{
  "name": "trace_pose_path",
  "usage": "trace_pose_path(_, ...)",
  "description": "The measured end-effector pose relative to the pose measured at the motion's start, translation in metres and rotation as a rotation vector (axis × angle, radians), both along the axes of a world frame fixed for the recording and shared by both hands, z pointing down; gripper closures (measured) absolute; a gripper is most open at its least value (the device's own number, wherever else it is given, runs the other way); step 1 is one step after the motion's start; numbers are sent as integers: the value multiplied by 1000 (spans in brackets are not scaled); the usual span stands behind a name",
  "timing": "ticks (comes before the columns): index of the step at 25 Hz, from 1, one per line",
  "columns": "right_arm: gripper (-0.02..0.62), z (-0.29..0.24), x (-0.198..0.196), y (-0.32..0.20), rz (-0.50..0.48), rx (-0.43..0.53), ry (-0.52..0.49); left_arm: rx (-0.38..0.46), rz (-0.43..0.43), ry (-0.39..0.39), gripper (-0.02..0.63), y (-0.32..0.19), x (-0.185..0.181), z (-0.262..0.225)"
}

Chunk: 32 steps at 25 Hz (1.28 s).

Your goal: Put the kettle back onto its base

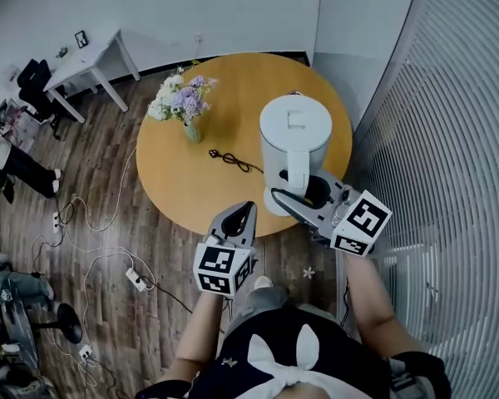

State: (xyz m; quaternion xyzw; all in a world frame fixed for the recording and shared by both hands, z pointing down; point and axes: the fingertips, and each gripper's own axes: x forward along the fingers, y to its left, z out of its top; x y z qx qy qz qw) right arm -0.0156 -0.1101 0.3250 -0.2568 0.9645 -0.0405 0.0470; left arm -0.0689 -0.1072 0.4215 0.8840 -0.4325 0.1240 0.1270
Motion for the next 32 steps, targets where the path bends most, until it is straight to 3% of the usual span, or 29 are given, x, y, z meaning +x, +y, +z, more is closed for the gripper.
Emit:
trace_pose_path(23, 446, 34, -12, -16, 97, -64, -13, -37, 101, 8, 579, -26, -20, 20)
trace_pose_path(32, 446, 44, -6, -16, 87, -99, -16, -71, 95, 14, 580, -27, -18, 26)
